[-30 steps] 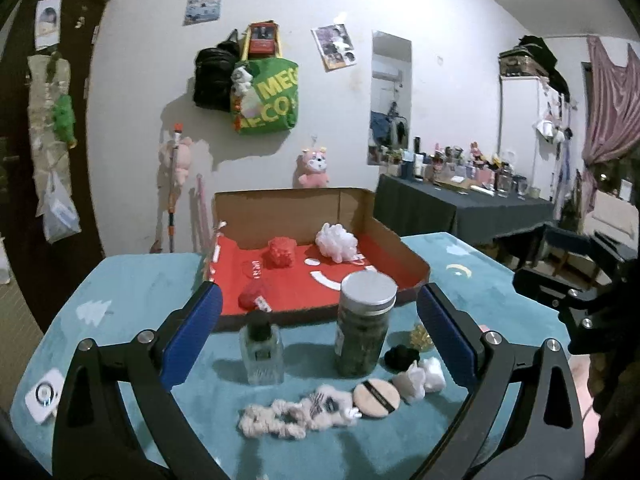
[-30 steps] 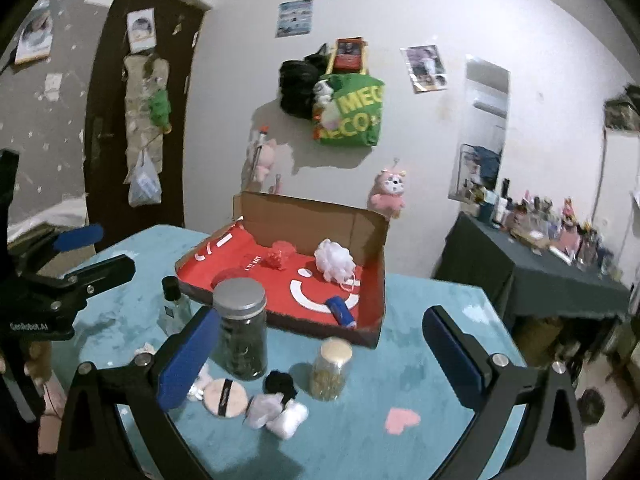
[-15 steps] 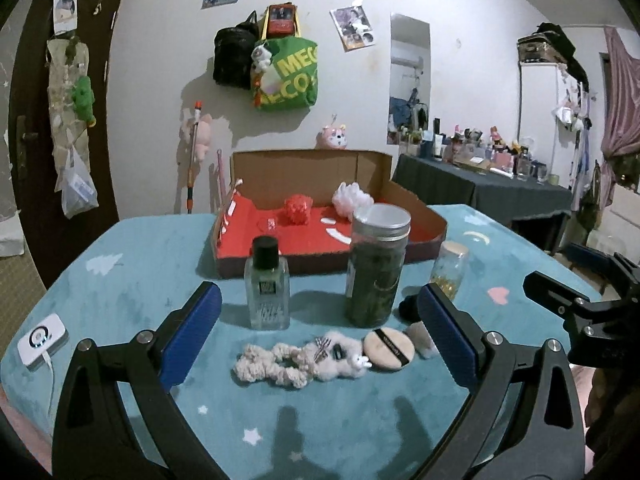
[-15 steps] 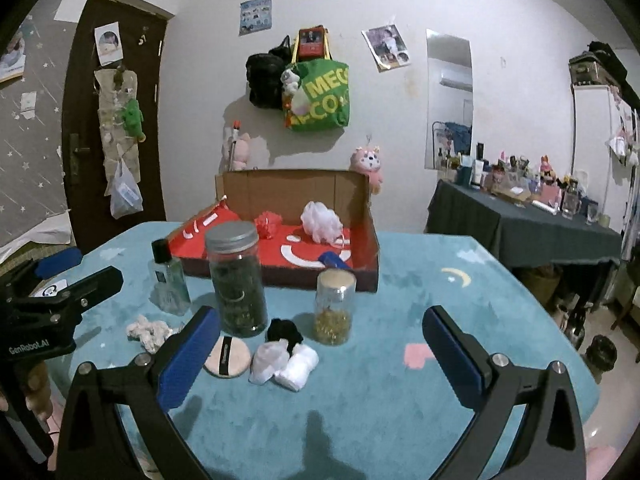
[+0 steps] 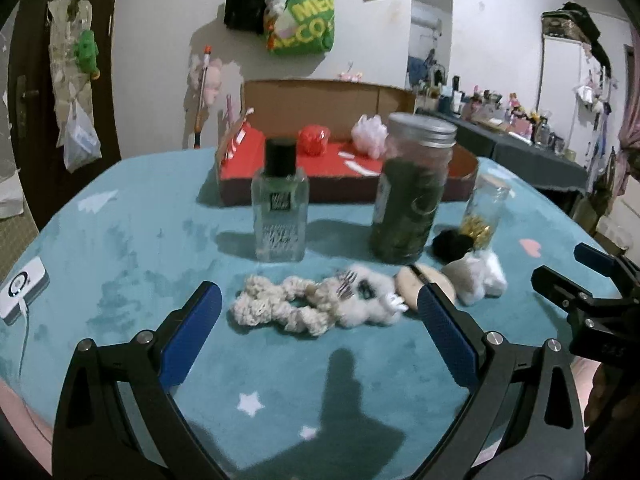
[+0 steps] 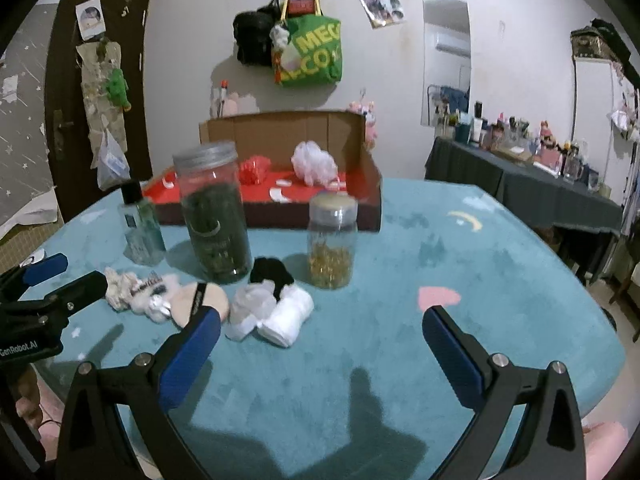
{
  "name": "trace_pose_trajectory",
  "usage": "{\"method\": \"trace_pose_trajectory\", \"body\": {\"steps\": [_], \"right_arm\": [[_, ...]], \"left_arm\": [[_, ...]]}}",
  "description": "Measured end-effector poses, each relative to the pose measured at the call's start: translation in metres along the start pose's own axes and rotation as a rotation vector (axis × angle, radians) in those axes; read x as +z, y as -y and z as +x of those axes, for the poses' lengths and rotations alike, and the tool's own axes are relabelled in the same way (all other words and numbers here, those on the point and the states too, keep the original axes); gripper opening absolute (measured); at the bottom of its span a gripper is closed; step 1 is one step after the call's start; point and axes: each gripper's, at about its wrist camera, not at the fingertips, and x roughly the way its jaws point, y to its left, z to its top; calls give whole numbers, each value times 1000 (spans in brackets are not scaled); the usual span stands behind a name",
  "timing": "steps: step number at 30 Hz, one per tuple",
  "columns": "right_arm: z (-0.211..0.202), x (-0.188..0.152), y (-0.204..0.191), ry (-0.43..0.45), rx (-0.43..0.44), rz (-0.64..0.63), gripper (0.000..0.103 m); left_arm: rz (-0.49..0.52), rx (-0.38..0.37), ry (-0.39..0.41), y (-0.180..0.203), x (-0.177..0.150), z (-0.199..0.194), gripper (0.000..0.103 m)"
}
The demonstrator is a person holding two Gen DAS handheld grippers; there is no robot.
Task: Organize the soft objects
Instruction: 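Grasp the white knotted rope toy with the left gripper while the right gripper grasps the white cloth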
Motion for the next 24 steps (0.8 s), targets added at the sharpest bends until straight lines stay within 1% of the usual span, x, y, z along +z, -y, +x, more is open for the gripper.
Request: {"method": "trace_pose_trajectory", "body": {"steps": [8, 15, 17, 18, 19, 20, 21, 22, 23, 24], "right_arm": [[24, -4, 6, -65, 4, 27, 103], [45, 0, 10, -119, 39, 55, 102], [52, 1, 8, -136, 33, 45, 93], [56, 1, 8, -149, 29, 42, 91], [60, 1, 8, -162, 29, 40, 87], [64, 0, 8, -177, 40, 43, 82], [68, -1, 9, -190, 66, 52, 78], [69, -2, 9, -194, 78, 55, 74], [68, -2, 8, -184, 81, 47, 62], [67, -2, 7, -182, 110, 37, 53]], "left_arm": [[4, 19, -65, -12, 2, 20, 100], [-10, 49, -141, -28, 5, 43, 100], [-19, 30, -163, -31, 4, 49, 100], [-22, 17, -176, -32, 4, 52, 100], [-19, 5, -185, -31, 3, 54, 97], [-14, -8, -189, -30, 4, 55, 88], [-7, -35, -196, -29, 3, 56, 82], [-5, -75, -204, -28, 3, 58, 71], [-6, -85, -201, -28, 3, 57, 67], [0, -91, -196, -26, 3, 56, 63]]}}
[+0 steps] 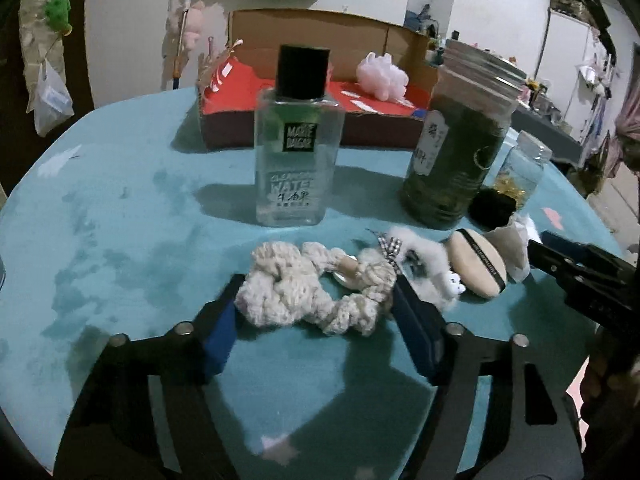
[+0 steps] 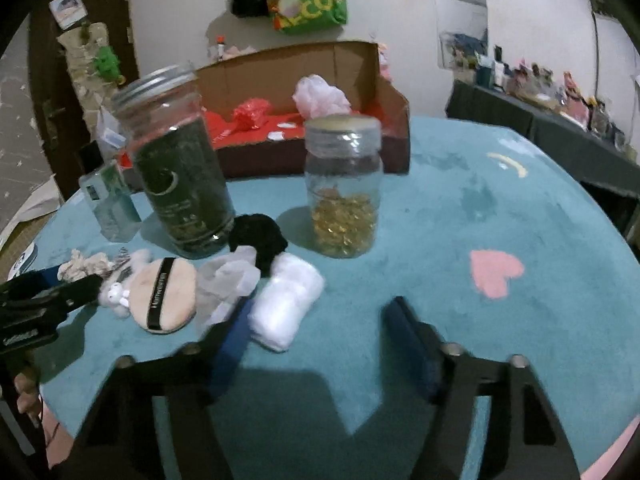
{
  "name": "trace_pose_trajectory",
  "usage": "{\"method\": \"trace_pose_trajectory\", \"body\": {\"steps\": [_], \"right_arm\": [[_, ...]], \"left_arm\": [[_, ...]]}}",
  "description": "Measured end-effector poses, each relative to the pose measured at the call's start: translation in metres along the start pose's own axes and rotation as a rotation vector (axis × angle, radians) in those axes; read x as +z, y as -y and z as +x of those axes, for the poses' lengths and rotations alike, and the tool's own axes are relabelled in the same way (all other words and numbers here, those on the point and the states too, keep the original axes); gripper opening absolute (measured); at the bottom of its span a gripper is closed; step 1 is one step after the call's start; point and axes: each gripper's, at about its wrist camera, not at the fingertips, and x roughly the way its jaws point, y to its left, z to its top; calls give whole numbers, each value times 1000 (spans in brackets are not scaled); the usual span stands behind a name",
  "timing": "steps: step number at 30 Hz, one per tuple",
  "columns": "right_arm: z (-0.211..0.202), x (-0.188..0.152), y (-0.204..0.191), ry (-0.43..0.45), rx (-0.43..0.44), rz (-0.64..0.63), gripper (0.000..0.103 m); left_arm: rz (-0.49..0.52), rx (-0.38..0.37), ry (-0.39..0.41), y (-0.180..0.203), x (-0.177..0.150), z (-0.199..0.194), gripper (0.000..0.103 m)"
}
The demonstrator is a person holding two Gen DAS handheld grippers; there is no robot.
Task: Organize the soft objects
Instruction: 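Grasp the white knotted rope toy with the left gripper while the right gripper grasps the white cloth, then carry the rope toy and white cloth over into the cardboard box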
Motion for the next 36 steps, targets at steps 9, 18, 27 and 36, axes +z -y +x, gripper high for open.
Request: {"method": "trace_pose_trajectory", "body": {"steps": [9, 18, 27, 36], "right_arm": [[-12, -1, -5, 29, 67, -15, 14], [-32, 4, -3, 79, 86, -16, 14], [-41, 5, -17, 98, 126, -52, 14], [-43, 6, -20, 98, 134, -55, 14]], "left_arm": [[21, -62, 11, 14, 1, -8, 20], [64, -84, 81, 27, 1, -37, 19], [95, -116, 91, 41, 4, -41, 19], [100, -127, 95, 41, 4, -43, 19]]}}
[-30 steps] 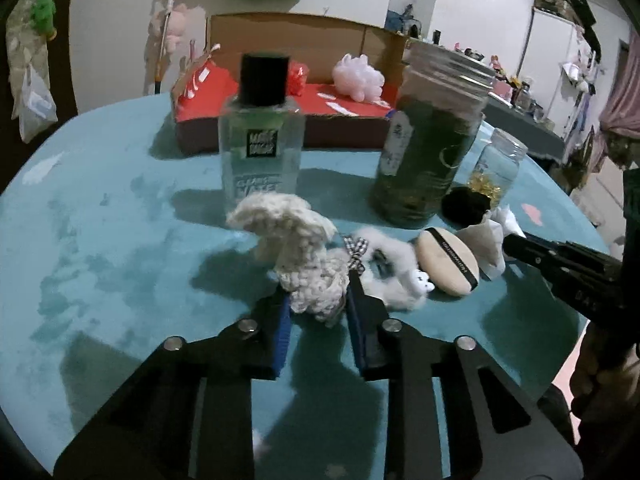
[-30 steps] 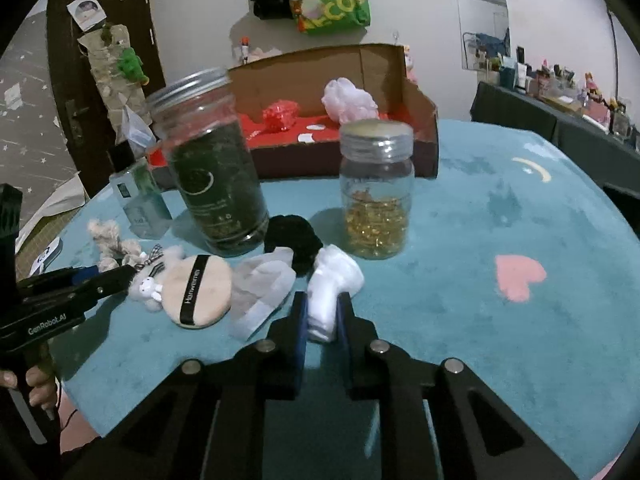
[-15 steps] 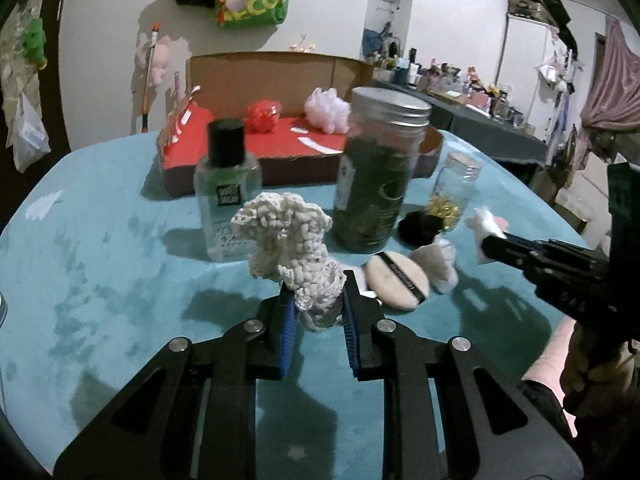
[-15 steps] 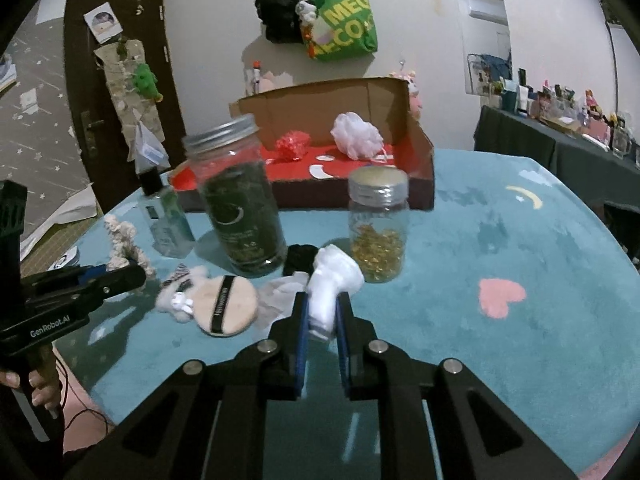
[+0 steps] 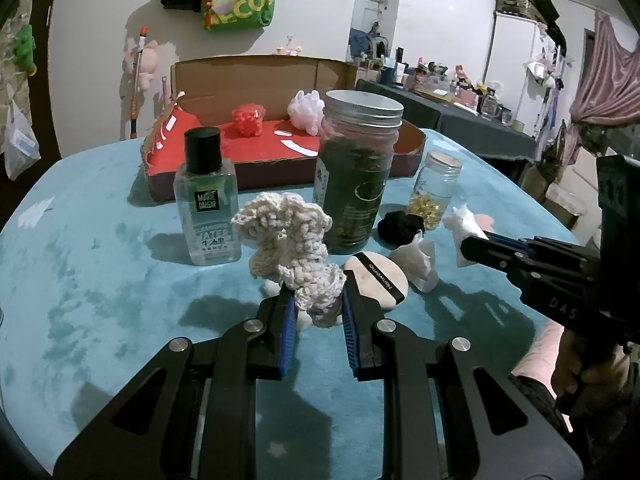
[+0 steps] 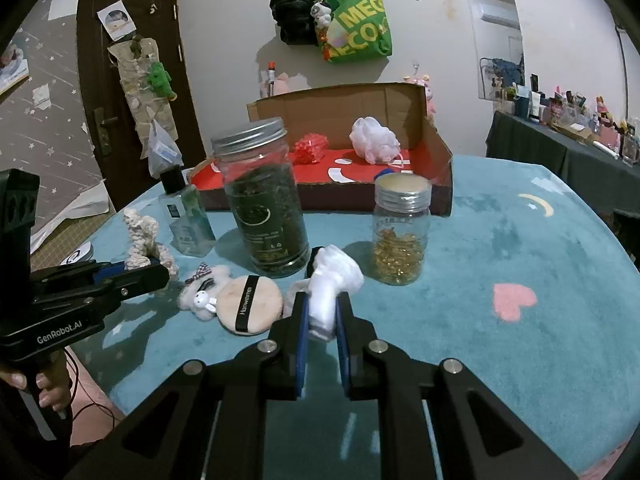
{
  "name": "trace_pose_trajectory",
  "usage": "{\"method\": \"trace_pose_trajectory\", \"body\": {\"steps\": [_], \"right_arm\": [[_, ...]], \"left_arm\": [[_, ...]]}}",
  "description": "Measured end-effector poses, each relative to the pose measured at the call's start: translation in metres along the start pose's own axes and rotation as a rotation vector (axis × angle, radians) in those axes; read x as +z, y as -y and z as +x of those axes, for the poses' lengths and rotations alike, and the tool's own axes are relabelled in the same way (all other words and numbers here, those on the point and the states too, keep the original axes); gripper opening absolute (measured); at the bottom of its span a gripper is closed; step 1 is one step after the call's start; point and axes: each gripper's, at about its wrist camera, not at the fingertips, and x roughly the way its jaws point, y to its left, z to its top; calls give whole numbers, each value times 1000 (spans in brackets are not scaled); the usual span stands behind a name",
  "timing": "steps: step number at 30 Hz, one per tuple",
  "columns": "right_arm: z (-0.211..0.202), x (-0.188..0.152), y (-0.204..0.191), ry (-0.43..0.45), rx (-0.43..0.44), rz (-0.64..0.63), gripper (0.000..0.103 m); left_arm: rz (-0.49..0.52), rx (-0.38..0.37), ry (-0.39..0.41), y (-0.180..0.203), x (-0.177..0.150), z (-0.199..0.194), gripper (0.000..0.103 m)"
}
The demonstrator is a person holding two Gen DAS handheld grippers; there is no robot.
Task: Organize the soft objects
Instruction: 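Carry the rope toy and white cloth over into the cardboard box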
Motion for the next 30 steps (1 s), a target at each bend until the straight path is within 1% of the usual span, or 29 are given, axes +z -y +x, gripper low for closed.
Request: {"method": "trace_pose_trajectory", "body": {"steps": [8, 15, 18, 24, 30], "right_arm": [[-6, 7, 6, 17, -18, 8, 14], [-15, 21, 21, 44, -60, 20, 14], [-17, 28, 28, 53, -71, 27, 14], [-22, 47, 38, 79, -87, 24, 14], [-20, 75, 44, 99, -83, 2, 14]], "left_arm": [[-2, 22, 21, -6, 9, -8, 19], [-18, 83, 49, -24, 23, -21, 19], [-22, 98, 61, -32, 30, -25, 19], [-7, 108, 92, -37, 49, -31, 19], [24, 83, 92, -38, 77, -23, 19]]}}
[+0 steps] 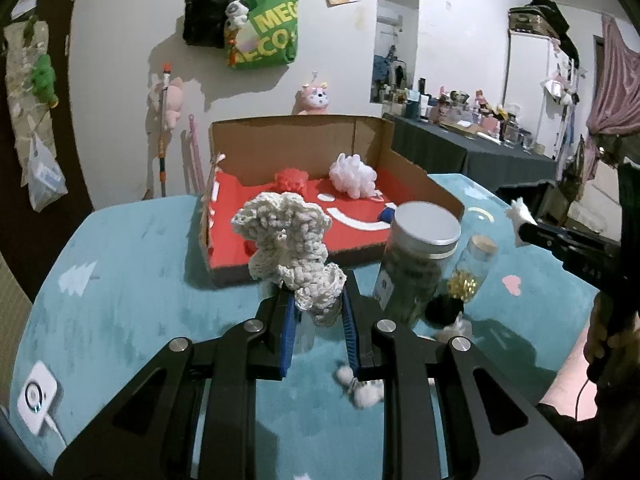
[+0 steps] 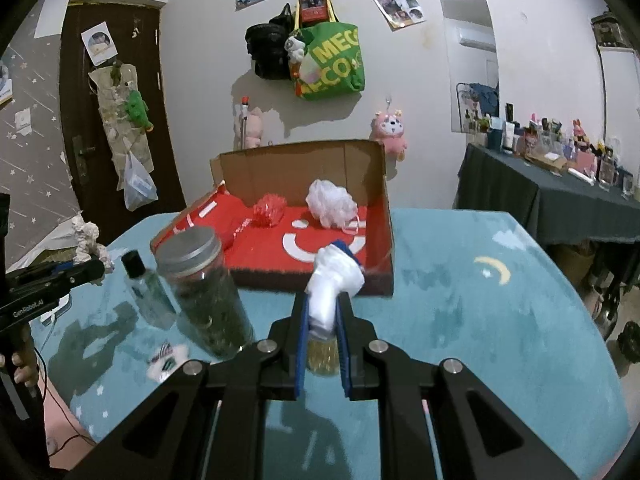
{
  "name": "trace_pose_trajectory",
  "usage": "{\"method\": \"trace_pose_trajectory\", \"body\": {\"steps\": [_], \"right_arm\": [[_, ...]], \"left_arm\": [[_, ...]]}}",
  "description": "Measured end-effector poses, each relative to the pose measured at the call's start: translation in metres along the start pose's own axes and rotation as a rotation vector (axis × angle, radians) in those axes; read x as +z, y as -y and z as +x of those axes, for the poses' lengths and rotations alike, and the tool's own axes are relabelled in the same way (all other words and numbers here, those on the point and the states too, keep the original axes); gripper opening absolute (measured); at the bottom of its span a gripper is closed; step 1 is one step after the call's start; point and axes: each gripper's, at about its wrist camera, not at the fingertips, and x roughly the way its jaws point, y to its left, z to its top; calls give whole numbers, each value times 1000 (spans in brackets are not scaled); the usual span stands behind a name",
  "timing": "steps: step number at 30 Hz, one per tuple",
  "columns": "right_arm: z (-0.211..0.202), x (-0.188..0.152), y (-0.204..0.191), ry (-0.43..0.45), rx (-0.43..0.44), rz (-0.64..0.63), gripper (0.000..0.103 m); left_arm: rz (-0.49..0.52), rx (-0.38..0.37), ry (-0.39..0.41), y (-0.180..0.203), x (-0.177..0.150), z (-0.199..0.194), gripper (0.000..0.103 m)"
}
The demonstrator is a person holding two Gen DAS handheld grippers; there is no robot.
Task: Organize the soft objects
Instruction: 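Carry the rope toy and white cloth over into the cardboard box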
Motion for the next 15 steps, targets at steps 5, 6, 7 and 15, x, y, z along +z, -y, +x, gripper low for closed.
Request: {"method": "trace_pose_trajectory", "body": {"steps": [5, 6, 7, 15], "right_arm": [[17, 24, 1, -19, 36, -32, 14], [21, 28, 1, -26, 43, -42, 14], [26, 33, 1, -32, 49, -51, 14], [73, 64, 1, -138, 169, -86, 14]], "left_arm": [[35, -60, -33, 1, 24, 18, 19], [40, -69, -40, 1, 27, 21, 19], [49, -79, -48, 2, 33, 25, 19], [113, -190, -175, 4, 76, 72, 19]]}}
